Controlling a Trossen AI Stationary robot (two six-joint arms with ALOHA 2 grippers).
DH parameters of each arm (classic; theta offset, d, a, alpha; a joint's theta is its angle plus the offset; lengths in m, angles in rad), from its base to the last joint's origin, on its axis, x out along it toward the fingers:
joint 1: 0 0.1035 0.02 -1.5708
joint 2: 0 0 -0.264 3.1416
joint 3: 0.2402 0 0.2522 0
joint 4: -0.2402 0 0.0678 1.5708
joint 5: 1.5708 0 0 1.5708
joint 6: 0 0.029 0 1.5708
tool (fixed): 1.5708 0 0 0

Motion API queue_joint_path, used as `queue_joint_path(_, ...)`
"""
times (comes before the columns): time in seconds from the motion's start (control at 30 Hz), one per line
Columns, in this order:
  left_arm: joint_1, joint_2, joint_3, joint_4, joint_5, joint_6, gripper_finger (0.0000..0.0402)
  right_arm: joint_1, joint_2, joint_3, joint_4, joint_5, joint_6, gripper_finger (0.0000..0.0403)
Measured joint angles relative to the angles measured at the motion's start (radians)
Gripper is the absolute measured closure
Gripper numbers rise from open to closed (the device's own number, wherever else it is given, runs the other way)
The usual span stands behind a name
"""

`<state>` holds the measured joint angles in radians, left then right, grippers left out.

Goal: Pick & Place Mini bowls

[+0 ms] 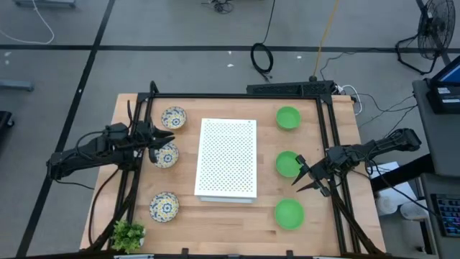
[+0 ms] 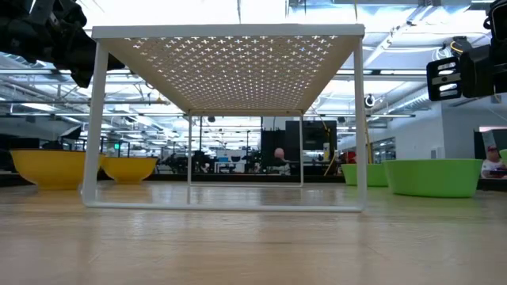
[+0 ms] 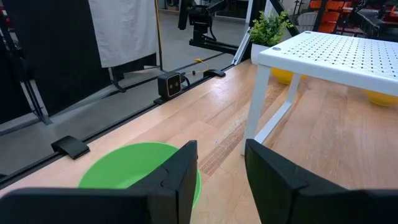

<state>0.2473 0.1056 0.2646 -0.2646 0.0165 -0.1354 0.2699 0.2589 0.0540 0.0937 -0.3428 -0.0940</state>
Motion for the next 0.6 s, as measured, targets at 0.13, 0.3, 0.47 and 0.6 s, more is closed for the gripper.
queue_joint_path(0.13, 0.000, 0.000, 0.000, 0.000, 0.000, 0.000, 0.0314, 0.000, 0.000, 0.000, 0.000, 0.000, 0.000, 0.0277)
queue_joint_path(0.3, 0.000, 0.000, 0.000, 0.000, 0.000, 0.000, 0.0314, 0.000, 0.000, 0.000, 0.000, 0.000, 0.000, 0.0277)
queue_joint_path(0.47, 0.000, 0.000, 0.000, 0.000, 0.000, 0.000, 0.0314, 0.000, 0.001, 0.000, 0.028, 0.036, -0.036, 0.0277)
queue_joint_path(0.6, 0.000, 0.000, 0.000, 0.000, 0.000, 0.000, 0.0314, 0.000, 0.002, 0.000, 0.107, 0.107, -0.002, 0.0277)
